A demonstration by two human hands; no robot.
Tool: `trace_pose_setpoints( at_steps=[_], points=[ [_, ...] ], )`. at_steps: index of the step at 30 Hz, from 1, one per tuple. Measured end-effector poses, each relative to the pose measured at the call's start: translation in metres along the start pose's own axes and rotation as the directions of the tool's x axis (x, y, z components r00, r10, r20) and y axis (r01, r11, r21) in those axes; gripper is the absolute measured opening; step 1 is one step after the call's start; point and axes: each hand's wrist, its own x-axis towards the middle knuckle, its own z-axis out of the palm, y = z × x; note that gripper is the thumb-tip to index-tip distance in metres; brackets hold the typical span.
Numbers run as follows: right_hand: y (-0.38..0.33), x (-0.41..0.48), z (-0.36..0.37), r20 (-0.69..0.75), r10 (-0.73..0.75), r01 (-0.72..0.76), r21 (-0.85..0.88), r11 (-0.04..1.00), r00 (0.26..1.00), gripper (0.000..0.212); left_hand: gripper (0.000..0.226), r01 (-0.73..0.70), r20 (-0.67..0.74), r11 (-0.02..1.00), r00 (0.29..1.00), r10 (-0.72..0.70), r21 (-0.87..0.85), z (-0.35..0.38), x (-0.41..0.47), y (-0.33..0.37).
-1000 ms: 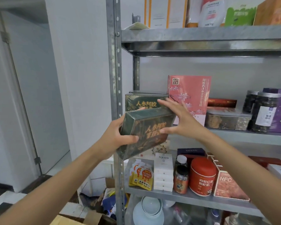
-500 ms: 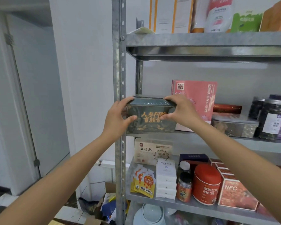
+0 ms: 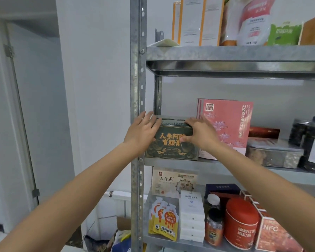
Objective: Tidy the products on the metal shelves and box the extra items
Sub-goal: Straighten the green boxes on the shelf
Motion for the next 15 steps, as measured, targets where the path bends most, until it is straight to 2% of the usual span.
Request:
trace_pose_setpoints(
  at_steps=[4,10,15],
  points=[
    [0.002,0.006,0.009,-0.018,-0.077,0.073,-0.175,0.982,0.997,0.049,0.070,-0.006,0.043,1.000,0.999,0.005,0.023,0.002,0.012,0.000],
    [0.000,0.014,0.006,0.042,-0.091,0.100,-0.408,0.908,0.995,0.059,0.063,-0.039,-0.002,0.999,0.999,0.039,-0.010,0.010,0.015,-0.002],
    [-0.007,0.026,-0.002,0.152,-0.086,0.146,-0.444,0.884,0.985,0.075,0.073,-0.103,0.025,0.995,0.994,0.103,0.010,0.008,0.022,-0.004]
  ],
)
